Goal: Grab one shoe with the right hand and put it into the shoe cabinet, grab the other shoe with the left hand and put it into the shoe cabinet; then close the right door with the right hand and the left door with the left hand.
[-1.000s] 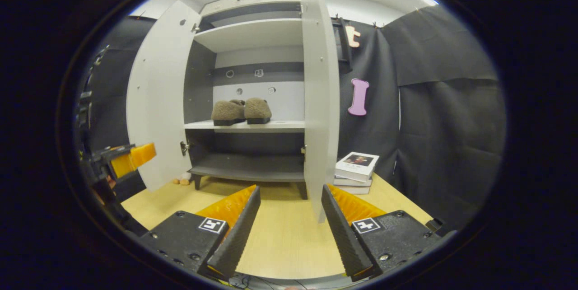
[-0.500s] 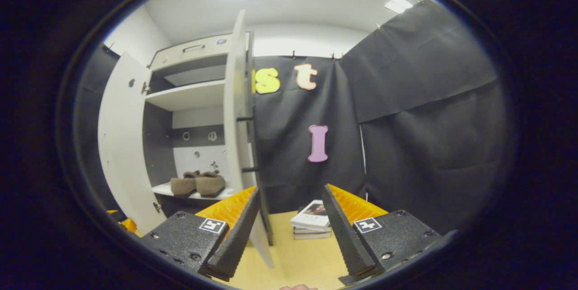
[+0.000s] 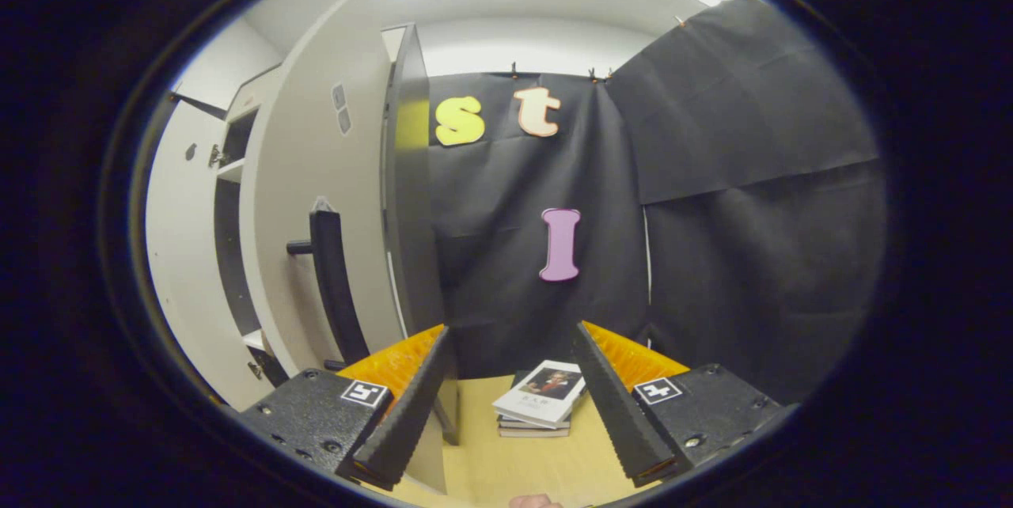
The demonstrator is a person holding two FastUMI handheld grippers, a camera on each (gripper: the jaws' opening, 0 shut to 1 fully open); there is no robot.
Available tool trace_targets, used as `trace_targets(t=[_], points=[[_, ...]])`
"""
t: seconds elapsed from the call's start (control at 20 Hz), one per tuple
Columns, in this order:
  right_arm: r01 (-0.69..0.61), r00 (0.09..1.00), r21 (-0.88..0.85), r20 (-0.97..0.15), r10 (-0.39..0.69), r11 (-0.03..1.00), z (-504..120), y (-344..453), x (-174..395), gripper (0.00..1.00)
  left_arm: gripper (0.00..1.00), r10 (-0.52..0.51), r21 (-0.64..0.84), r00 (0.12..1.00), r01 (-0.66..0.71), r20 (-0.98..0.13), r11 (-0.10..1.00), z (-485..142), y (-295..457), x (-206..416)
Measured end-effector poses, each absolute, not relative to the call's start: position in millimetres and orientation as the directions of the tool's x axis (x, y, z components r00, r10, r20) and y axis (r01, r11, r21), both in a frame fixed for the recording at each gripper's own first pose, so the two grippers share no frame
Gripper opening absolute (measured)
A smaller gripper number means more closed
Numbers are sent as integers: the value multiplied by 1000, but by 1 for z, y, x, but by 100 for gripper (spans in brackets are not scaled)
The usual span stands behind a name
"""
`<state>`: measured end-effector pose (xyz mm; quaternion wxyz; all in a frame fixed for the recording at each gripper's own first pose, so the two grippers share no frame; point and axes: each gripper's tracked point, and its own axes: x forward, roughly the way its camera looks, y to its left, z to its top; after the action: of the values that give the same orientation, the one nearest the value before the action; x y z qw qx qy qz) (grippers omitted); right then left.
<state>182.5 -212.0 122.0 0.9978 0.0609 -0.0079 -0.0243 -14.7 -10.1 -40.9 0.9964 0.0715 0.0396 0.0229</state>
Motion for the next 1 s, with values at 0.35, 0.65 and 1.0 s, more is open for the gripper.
trace_targets(t=[0.35, 0.65, 1.0], points=[[16, 997, -16, 70, -14, 1000, 138, -184, 194, 94, 95, 95, 176, 994, -84, -54, 981, -32, 2, -19], [-33, 998, -5, 51, 33, 999, 135, -155, 190, 92, 95, 82, 159, 996, -77, -29, 984, -24, -4, -12], [-169, 984, -32, 56, 171, 985, 133, -70, 190, 87, 95, 107, 167, 994, -99, -38, 981, -27, 7, -21]])
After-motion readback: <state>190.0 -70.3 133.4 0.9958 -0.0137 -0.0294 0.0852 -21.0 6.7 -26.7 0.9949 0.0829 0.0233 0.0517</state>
